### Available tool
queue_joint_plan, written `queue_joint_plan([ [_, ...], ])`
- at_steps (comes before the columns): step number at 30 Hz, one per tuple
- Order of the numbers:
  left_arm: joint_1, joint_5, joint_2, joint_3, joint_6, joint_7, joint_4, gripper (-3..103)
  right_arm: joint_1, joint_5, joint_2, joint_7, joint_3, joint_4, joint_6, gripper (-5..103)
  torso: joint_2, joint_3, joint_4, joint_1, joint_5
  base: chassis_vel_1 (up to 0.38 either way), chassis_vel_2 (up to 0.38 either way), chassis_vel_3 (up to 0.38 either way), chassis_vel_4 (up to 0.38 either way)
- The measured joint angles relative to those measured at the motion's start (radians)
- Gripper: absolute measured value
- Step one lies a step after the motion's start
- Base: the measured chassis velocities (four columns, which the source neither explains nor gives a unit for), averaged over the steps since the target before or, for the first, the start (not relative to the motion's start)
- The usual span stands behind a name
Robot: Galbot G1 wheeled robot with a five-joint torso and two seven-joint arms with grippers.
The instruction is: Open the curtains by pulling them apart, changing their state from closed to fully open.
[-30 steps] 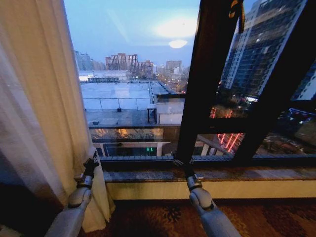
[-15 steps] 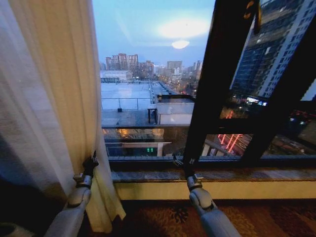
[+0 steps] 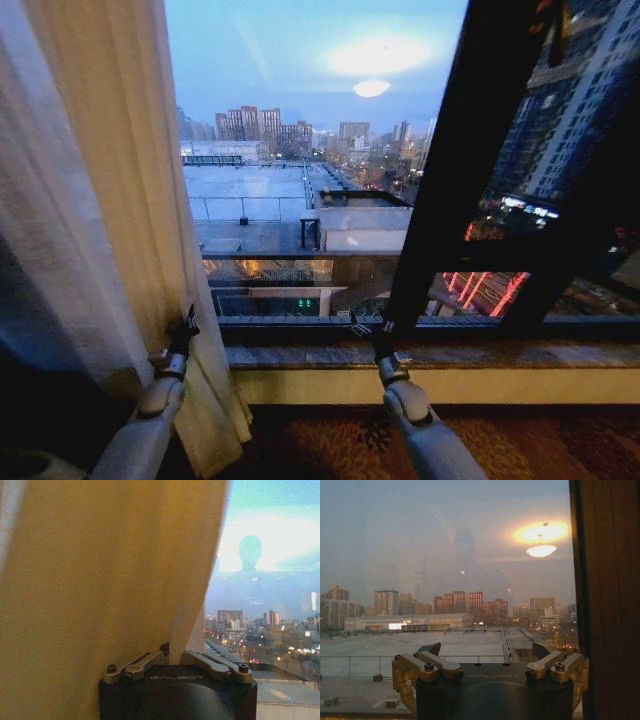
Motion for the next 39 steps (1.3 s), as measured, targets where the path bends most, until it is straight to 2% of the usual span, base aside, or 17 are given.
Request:
queue_joint_plan([
  [9,0.000,-0.001,0.000,-0.008,-0.003,0.001,0.006,0,0.000,0.000,0.000,0.000,0.000,0.000,0.000,100,0.000,0.000,0.0005,0.000,-0.0010,0.089,0.093,-0.088,-0.081],
  [31,-0.010,-0.008,0.001,-0.009,-0.003,0.000,0.021,0,0.000,0.000,0.000,0.000,0.000,0.000,0.000,100,0.000,0.000,0.0004,0.000,-0.0002,0.011,0.013,-0.008,-0.008],
  [39,-0.048,-0.015,0.015,-0.014,0.000,-0.040,0.070,0,0.000,0.000,0.000,0.000,0.000,0.000,0.000,100,0.000,0.000,0.0003,0.000,-0.0004,0.000,0.000,0.000,0.000],
])
